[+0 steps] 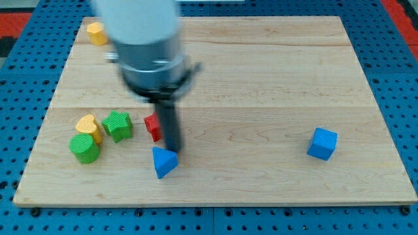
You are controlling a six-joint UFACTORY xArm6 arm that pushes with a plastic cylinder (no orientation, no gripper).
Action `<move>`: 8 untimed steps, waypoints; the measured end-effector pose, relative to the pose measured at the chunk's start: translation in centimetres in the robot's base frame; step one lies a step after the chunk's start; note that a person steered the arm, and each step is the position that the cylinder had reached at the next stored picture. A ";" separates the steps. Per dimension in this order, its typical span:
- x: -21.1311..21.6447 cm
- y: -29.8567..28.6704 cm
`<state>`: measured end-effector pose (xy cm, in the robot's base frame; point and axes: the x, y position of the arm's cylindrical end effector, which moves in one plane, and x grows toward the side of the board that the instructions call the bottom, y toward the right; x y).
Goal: Push the blue triangle closer to blue cube
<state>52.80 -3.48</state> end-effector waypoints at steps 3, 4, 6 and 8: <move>4.4 -8.1; 2.2 3.5; -1.9 15.7; -1.8 6.0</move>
